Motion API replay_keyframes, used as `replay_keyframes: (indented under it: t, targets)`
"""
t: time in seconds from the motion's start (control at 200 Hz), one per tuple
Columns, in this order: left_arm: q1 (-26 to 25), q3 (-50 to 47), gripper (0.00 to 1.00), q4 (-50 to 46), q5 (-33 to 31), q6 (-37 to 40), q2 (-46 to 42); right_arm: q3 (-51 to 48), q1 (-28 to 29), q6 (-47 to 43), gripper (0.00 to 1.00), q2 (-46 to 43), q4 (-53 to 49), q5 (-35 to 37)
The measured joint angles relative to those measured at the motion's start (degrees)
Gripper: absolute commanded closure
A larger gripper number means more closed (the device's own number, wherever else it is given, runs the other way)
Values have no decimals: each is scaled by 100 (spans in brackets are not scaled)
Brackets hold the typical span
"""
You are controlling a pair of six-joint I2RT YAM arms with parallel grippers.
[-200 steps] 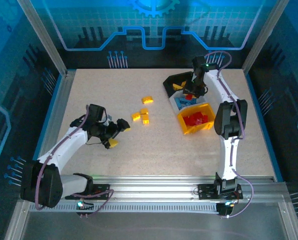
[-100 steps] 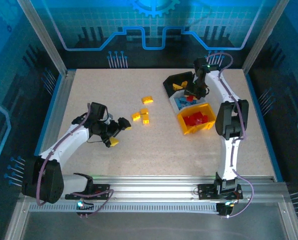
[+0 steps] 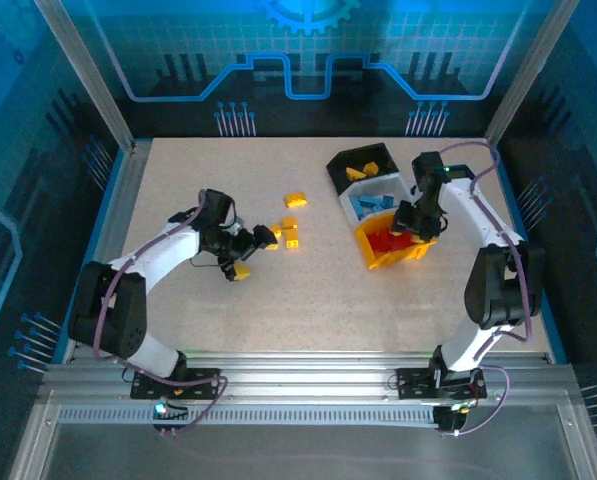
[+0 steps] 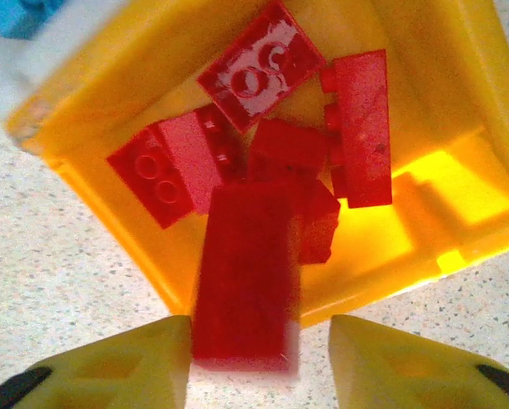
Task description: Sort the legos into containers by color
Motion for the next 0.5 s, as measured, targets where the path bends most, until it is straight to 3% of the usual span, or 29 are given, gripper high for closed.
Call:
replay_keyframes:
  t: [0.5]
  targets:
    - [-173,120,1,31,33,4,81,350,140,28,44,35,205,-48]
